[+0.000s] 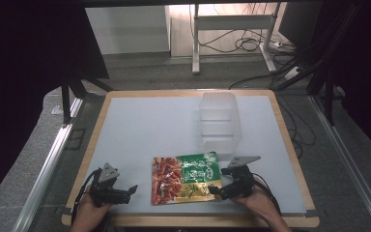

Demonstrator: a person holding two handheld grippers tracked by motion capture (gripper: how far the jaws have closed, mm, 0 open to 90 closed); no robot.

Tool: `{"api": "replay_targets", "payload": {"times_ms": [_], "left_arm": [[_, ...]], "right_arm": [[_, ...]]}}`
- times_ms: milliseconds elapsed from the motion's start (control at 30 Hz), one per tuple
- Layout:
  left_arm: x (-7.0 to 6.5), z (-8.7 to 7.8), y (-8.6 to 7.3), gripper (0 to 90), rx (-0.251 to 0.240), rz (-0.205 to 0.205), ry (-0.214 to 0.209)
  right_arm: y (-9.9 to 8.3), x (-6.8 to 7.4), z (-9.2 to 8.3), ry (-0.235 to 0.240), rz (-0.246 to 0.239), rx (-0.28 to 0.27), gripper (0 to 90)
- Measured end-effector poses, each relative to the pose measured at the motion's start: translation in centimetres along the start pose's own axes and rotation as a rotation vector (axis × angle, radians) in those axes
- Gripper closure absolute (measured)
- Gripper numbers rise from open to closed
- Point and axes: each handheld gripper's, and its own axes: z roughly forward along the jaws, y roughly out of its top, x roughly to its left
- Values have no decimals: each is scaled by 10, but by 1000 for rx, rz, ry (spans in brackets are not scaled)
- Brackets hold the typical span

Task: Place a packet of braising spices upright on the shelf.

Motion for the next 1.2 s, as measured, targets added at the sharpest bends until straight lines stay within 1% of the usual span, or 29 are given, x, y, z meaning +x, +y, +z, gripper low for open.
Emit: {"api": "replay_targets", "payload": {"times_ms": [100, 167, 200, 233, 300, 333, 367, 533, 567, 633, 667, 767, 833, 867, 900, 933, 967, 1033, 1100, 1133, 1167, 1200], "left_arm": [[0, 0, 0, 39, 1, 3, 2], [0, 0, 0, 39, 2, 5, 3], [0, 0, 0, 39, 2, 5, 3], [-1, 0, 0, 39, 2, 5, 2], [-1, 0, 0, 39, 3, 6, 3], [-1, 0, 0, 39, 3, 6, 3], [-1, 0, 0, 39, 3, 7, 3], [-1, 1, 0, 40, 7, 11, 5], [-1, 1, 0, 40, 7, 11, 5], [-1, 1, 0, 40, 8, 12, 5], [-1, 1, 0, 40, 8, 12, 5], [-2, 1, 0, 40, 7, 14, 5], [-2, 1, 0, 40, 8, 15, 6], [-2, 1, 0, 40, 8, 15, 6], [-2, 1, 0, 40, 11, 17, 7], [-2, 1, 0, 40, 11, 17, 7], [-2, 1, 0, 40, 12, 19, 8], [-2, 1, 1, 40, 13, 21, 8], [-2, 1, 1, 40, 14, 21, 9], [-2, 1, 1, 40, 14, 21, 9], [-2, 1, 1, 40, 13, 21, 8], [-2, 1, 1, 40, 14, 21, 9]], "right_arm": [[2, 1, 3, -2, 1, 20, 57], [3, 1, 5, 1, 6, 32, 94], [3, 1, 5, 1, 6, 32, 94], [5, 1, 6, -4, 7, 37, 141], [7, 1, 6, -8, 2, 40, 199], [7, 1, 6, -8, 2, 40, 199], [8, 1, 8, -17, -7, 47, 253], [12, 0, 12, -22, -22, 62, 342], [12, 0, 12, -22, -22, 62, 342], [16, 0, 15, -23, -28, 68, 392], [16, 0, 15, -23, -28, 68, 392], [20, -1, 18, -20, -39, 88, 459], [21, -1, 19, -31, -48, 91, 516], [21, -1, 19, -31, -48, 91, 516], [23, -1, 18, -38, -54, 91, 584], [23, -1, 18, -38, -54, 91, 584], [25, -1, 18, -43, -54, 90, 636], [26, -1, 20, -44, -49, 96, 685], [27, -2, 22, -50, -43, 102, 719], [27, -2, 22, -50, -43, 102, 719], [28, -2, 23, -45, -41, 105, 737], [29, -3, 24, -34, -29, 118, 775]]}}
